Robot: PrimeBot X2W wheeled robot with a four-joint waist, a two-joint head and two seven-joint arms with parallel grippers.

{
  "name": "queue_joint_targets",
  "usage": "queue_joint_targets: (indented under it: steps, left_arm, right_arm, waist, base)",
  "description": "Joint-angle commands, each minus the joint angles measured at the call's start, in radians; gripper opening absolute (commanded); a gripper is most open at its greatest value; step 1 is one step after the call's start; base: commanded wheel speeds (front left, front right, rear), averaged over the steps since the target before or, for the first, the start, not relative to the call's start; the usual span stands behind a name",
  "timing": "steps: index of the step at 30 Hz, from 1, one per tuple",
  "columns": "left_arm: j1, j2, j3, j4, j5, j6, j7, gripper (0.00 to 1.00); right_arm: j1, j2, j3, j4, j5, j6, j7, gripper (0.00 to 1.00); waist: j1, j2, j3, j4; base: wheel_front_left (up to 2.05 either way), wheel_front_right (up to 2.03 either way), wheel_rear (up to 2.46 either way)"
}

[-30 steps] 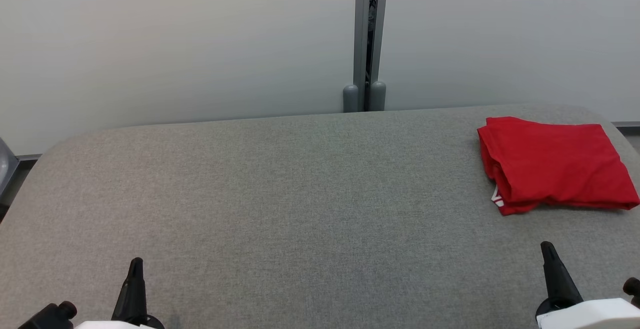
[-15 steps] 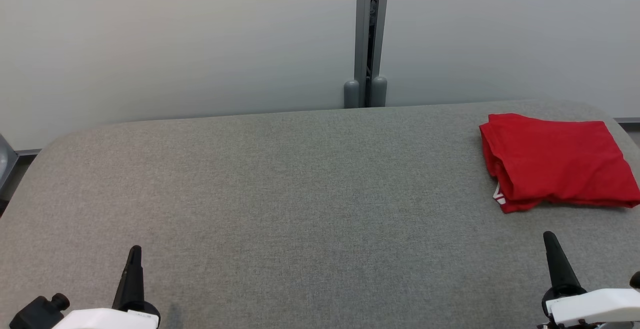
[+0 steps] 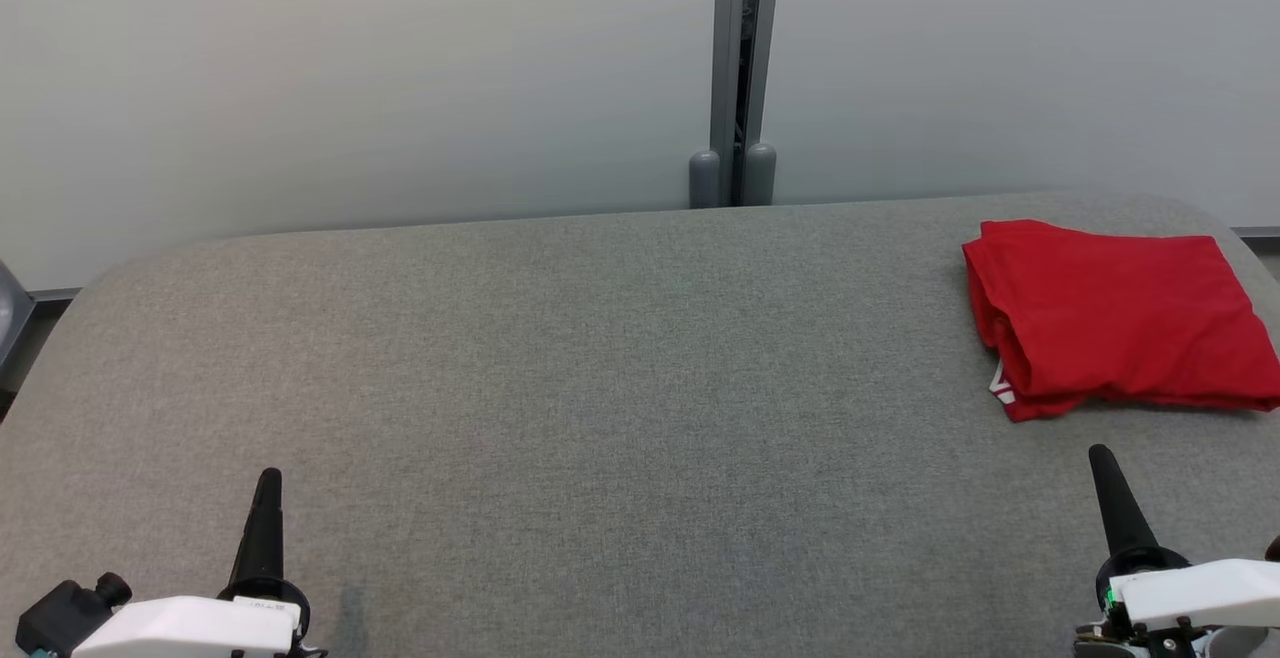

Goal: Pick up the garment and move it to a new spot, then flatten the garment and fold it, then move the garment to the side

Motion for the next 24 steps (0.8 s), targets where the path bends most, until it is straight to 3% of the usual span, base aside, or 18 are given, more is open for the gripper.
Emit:
queue_joint_targets:
  steps: [1,24]
  left_arm:
    - [-0.03,0.003,0.008,-0.006,-0.022,-0.006,0.005,0.0]
    - [-0.076,-0.007,0.026,0.004,-0.223,-0.025,0.059,0.0]
  right_arm:
    - [-0.022,-0.003,-0.007,-0.007,0.02,0.0,0.006,0.0]
    - [-0.055,0.003,-0.026,-0.001,0.218,0.0,0.056,0.0]
  waist:
    - [0.0,-0.0001,0.001,0.0]
    - [0.0,-0.0001,0.022,0.003]
  base:
    - [0.0,0.0,0.0]
    - [0.0,0.0,0.0]
